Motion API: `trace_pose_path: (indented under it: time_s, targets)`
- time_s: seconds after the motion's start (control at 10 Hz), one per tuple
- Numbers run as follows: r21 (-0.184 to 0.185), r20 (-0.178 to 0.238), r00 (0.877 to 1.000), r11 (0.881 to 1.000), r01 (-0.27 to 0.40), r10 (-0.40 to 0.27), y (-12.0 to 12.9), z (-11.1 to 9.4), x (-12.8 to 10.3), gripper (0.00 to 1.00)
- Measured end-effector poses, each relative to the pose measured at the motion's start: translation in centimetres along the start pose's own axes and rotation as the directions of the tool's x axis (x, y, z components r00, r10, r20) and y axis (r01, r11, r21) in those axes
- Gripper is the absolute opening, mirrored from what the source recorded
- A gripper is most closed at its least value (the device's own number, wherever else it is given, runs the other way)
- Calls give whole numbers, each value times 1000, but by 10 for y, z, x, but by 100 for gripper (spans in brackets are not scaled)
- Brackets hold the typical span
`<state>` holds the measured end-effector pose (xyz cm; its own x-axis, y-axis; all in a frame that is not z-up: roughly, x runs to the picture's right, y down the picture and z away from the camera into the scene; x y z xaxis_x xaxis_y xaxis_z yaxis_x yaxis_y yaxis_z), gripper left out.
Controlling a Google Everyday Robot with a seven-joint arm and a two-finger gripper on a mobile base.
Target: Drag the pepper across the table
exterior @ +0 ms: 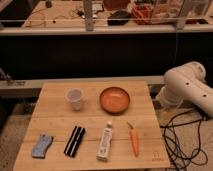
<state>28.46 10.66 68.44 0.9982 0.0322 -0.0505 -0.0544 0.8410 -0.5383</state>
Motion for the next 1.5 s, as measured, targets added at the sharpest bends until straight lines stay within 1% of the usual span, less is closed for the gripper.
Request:
trace_pose_path:
  time_s: [0.6, 0.8, 0.9, 1.0, 1.2, 1.3, 1.5]
  targets:
    - [-1, -3, 1000, 1000, 5, -5, 2, 2, -1, 80]
    - [-4, -13, 999, 999, 47, -47, 5, 10, -22, 80]
    - [-5, -17, 998, 998, 68, -68, 6, 14, -38, 80]
    - [-7, -22, 996, 996, 85, -85, 8, 17, -45, 80]
    - [-10, -34, 993, 994, 109, -109, 11, 22, -47, 80]
    - [-12, -41, 990, 991, 137, -137, 13, 27, -50, 80]
    - [-16, -45, 981, 982, 188, -189, 17, 33, -67, 80]
